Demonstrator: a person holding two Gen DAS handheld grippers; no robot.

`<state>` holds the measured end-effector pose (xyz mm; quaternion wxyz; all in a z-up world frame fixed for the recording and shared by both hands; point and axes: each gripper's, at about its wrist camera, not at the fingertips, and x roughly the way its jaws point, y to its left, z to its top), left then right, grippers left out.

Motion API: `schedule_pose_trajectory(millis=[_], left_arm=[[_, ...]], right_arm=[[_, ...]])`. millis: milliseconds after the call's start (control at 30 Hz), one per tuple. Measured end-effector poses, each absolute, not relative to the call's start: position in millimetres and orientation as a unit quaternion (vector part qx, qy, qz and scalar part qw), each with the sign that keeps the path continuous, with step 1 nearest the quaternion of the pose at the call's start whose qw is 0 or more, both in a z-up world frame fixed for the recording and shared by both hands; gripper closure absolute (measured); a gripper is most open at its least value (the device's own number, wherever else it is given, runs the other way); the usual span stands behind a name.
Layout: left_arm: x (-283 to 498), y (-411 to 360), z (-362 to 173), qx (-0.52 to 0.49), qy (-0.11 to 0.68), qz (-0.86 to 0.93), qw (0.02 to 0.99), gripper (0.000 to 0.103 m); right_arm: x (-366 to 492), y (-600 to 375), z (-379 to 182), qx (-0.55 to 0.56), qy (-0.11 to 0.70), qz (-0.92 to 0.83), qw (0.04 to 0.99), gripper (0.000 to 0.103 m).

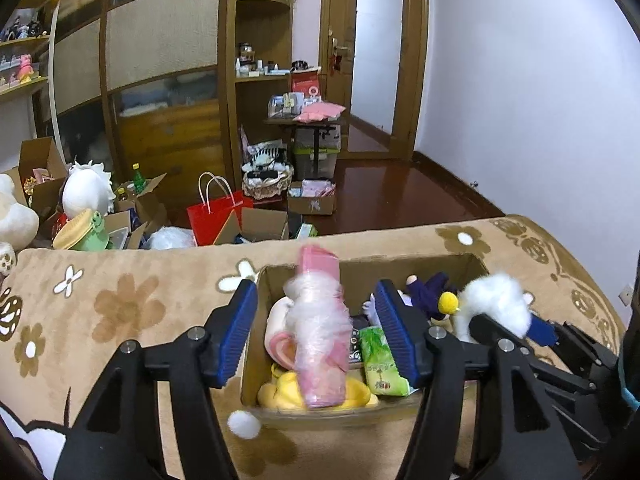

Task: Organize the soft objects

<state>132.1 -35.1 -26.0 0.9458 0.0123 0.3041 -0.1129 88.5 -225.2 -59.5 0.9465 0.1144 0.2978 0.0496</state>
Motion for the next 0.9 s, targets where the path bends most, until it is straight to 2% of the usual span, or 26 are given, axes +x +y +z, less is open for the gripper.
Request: schedule_pose_trajectory(millis=[167, 300, 367, 500, 567, 633, 900], left_arm=[[136, -31, -29, 0.011, 0.313, -0.104, 0.944, 0.041], [135, -28, -29, 0.012, 0.320, -0.094, 0.942, 0.034], [134, -25, -29, 0.015, 0.326, -0.092, 0.941, 0.033], [130, -22, -27, 0.020, 0.331, -0.088, 0.939, 0.033], [126, -20, -24, 0.022, 0.330, -0.088, 0.940, 0.031], [119, -19, -21, 0.025, 0.330, -0.087, 0.940, 0.026], [80, -10, -4, 0.042, 0.314, -0.078, 0.945, 0.017]], right_arm=[[89, -225, -60, 0.114, 0.297, 0.048, 0.947, 0.049], [87, -228, -59, 0.115, 0.295, 0.043, 0.948, 0.049], [85, -229, -57, 0.115, 0.292, 0.040, 0.949, 0.042], [80, -232, -48, 0.115, 0.286, 0.036, 0.951, 0.038], [75, -233, -41, 0.114, 0.281, 0.034, 0.952, 0.030], [69, -234, -34, 0.113, 0.273, 0.030, 0.955, 0.025], [44, -235, -4, 0.100, 0.254, 0.028, 0.962, 0.011]])
